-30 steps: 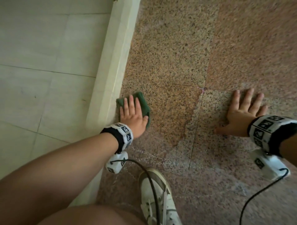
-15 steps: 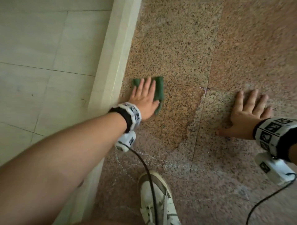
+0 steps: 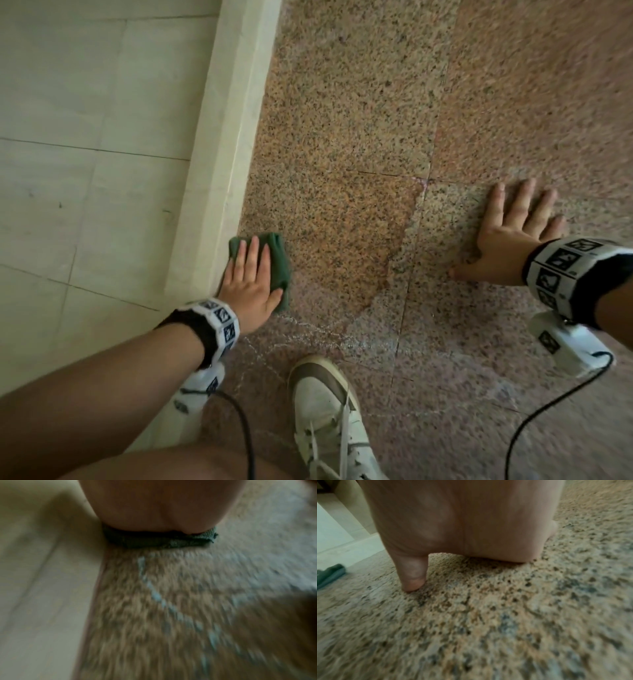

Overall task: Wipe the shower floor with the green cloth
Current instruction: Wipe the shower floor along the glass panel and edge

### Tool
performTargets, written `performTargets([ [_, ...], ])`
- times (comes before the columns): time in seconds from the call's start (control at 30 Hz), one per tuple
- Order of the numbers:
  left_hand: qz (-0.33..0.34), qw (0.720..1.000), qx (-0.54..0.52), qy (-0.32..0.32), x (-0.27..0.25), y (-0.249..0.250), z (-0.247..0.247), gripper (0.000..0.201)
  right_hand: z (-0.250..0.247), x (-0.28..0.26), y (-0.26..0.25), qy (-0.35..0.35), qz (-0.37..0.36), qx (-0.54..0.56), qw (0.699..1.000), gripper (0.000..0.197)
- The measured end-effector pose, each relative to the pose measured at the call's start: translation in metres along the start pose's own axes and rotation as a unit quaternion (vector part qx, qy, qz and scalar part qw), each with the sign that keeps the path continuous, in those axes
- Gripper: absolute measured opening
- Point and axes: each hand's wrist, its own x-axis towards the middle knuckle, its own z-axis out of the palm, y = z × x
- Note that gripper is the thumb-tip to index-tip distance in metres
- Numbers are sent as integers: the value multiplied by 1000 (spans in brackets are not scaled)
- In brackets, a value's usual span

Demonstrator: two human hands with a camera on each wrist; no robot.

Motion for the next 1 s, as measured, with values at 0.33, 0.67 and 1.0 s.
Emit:
performTargets([
  [0.33, 87, 993, 75, -15, -2, 46, -9, 86, 3, 3, 1, 13, -1, -2, 1000, 155],
  [0.67, 403, 891, 207, 18, 17, 185, -34, 86, 1, 3, 1, 8, 3, 6, 1000, 151],
  [1.0, 301, 934, 179, 76, 46, 136, -53, 71, 7, 8, 8, 25, -20, 27, 999, 152],
])
